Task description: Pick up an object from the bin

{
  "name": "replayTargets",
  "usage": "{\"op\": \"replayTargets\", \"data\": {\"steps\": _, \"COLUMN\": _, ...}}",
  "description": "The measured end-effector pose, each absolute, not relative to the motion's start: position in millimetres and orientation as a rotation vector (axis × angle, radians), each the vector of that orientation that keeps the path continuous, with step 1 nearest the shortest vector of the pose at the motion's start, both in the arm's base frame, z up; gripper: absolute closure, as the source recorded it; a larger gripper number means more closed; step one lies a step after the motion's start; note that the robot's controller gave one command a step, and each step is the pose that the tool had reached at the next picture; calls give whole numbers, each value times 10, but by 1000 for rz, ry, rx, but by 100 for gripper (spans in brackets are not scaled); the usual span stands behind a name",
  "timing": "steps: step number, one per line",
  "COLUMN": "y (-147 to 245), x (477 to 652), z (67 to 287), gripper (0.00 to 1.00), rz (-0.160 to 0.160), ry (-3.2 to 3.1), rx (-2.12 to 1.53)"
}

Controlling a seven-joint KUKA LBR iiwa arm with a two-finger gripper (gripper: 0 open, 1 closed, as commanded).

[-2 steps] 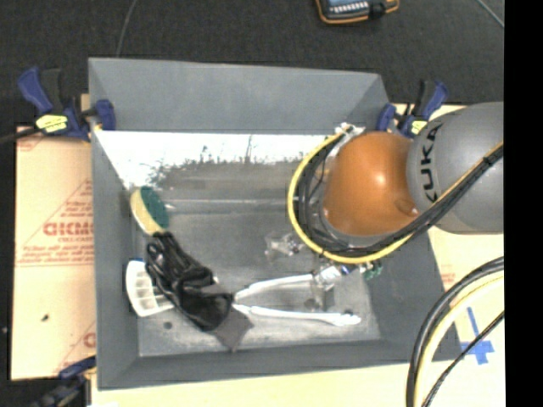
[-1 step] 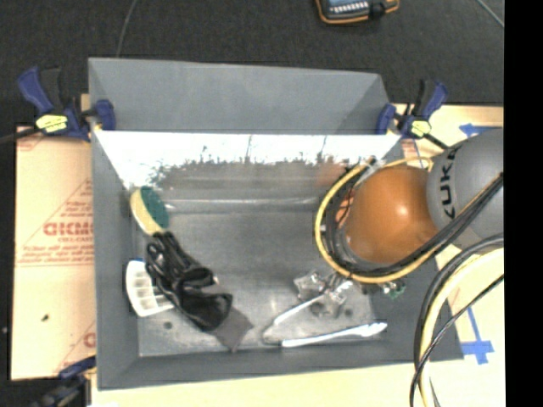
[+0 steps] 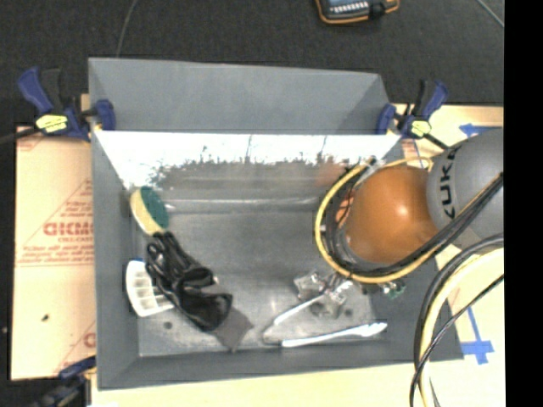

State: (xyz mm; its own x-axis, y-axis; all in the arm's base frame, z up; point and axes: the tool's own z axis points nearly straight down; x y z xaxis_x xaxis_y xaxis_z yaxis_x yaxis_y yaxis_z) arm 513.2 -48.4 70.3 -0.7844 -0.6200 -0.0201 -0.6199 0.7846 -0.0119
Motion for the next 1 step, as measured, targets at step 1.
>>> {"op": "replayTargets", "data": {"steps": 1, "y": -528, "x": 5113, "z": 755, "gripper": 100, "rz": -9, "ry": 2945, "rx": -1019}}
